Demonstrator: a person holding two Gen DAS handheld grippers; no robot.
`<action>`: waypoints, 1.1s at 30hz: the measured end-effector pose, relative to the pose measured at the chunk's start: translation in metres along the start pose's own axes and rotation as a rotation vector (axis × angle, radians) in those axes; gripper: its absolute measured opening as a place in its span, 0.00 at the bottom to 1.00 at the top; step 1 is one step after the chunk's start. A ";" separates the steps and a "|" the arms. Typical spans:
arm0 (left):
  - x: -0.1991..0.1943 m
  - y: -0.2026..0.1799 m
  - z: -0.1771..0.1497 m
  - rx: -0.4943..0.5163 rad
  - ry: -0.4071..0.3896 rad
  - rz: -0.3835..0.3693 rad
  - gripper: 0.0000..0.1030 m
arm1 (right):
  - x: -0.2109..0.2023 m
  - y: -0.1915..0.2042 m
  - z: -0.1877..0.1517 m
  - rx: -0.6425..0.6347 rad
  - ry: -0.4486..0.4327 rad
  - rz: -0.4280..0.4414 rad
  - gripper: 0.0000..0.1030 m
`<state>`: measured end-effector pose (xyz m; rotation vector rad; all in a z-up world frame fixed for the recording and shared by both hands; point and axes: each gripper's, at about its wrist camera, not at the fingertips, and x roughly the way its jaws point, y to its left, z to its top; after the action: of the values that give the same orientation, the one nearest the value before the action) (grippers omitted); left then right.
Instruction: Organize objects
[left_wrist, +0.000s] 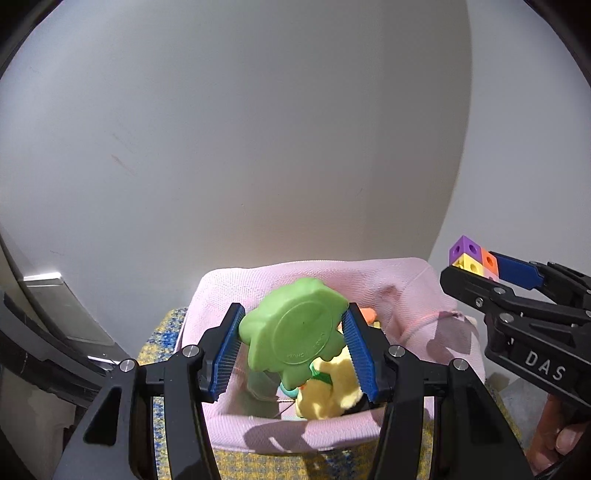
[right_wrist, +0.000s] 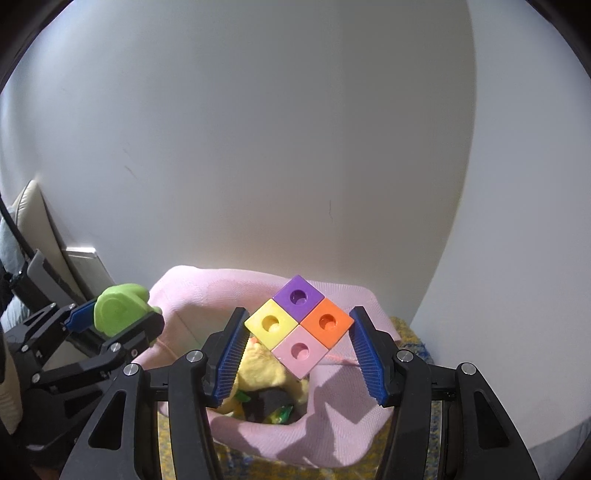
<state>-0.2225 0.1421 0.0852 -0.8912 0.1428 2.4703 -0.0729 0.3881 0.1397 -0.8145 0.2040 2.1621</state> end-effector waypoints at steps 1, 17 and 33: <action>0.004 0.001 0.001 -0.009 0.011 -0.004 0.52 | 0.004 -0.002 0.001 0.003 0.008 0.002 0.54; -0.001 0.009 -0.004 -0.081 0.026 -0.004 0.95 | 0.019 -0.029 -0.004 0.083 0.043 0.023 0.81; -0.066 0.037 -0.046 -0.126 0.073 0.036 0.96 | -0.048 0.019 -0.037 -0.020 0.041 -0.052 0.88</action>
<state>-0.1712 0.0701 0.0880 -1.0403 0.0290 2.5037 -0.0460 0.3303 0.1378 -0.8665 0.1808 2.1035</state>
